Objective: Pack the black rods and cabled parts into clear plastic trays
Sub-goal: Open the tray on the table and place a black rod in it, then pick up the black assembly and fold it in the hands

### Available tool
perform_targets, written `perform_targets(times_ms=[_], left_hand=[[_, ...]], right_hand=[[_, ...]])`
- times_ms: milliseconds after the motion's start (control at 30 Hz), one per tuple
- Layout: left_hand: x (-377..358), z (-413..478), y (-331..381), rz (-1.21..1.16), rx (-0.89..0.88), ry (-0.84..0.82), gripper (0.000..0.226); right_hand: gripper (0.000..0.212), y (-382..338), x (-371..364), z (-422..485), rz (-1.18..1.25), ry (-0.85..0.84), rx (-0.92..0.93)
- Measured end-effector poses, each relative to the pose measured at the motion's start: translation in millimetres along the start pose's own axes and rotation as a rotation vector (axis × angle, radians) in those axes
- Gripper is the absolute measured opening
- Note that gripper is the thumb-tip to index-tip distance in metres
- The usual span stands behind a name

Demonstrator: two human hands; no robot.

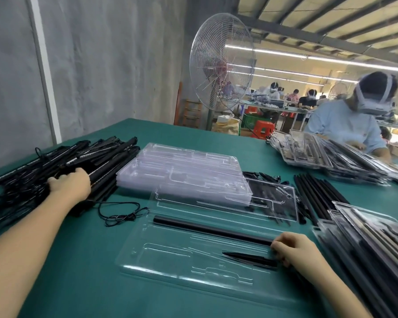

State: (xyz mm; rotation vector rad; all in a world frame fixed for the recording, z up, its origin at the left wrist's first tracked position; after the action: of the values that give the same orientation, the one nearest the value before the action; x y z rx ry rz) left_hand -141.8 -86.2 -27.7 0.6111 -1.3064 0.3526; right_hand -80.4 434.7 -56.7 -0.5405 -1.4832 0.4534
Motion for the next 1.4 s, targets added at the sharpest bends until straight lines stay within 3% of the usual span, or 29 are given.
perform_targets(times_ms=[267,467,600,667,733,800,867,967,1033,1133,1233,1300,1400], left_hand=[[28,-8,8,-0.375,-0.212,0.283,0.034],[58,-39,56,-0.299,-0.553,0.296,0.037],[76,-101,96,-0.237,-0.889,0.338,0.029],[79,-136,111,-0.221,-1.038,0.354,0.024],[82,-169,120,-0.274,-1.162,0.37,0.021],[82,-194,128,-0.339,-1.236,0.355,0.023],[77,-217,139,-0.381,-1.295,0.325,0.029],[71,-254,164,-0.424,-1.434,0.332,0.039],[68,-273,179,-0.442,-1.498,0.362,0.034],[65,-281,186,-0.488,-1.462,0.349,0.044],[63,-278,175,-0.512,-1.382,0.417,0.049],[60,-268,164,-0.445,-1.215,0.425,0.058],[51,-241,138,-0.28,-0.874,0.182,0.059]], right_hand=[[0.018,-1,1,-1,-0.016,0.026,-0.004],[0.019,-7,2,-6,-0.091,0.057,0.022],[0.022,-34,2,-16,-0.13,0.202,0.171],[0.02,-52,4,-22,0.006,0.242,0.241],[0.015,-69,5,-28,0.354,0.154,0.251],[0.033,-83,4,-35,0.823,-0.035,0.225],[0.048,-95,5,-43,1.142,-0.178,0.233],[0.067,-105,7,-53,1.299,-0.332,0.282],[0.051,-104,10,-52,1.321,-0.313,0.261],[0.029,-90,17,-43,1.37,-0.156,0.121],[0.024,-76,22,-37,1.396,-0.018,0.03],[0.026,-69,24,-36,1.372,0.06,0.014],[0.026,-64,33,-34,1.386,0.166,0.038]])
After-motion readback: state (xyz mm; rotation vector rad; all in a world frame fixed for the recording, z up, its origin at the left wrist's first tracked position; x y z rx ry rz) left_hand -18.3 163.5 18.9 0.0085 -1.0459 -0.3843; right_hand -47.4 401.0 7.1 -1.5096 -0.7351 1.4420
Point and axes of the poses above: each hand's wrist, its own z-axis towards the middle knuckle, its own x-axis out of the back of the hand, y = z × x, the point moved 5 cm from there along z, towards the middle knuckle, and after that the axes turned 9 degrees about -z, right-handed, at the moved point
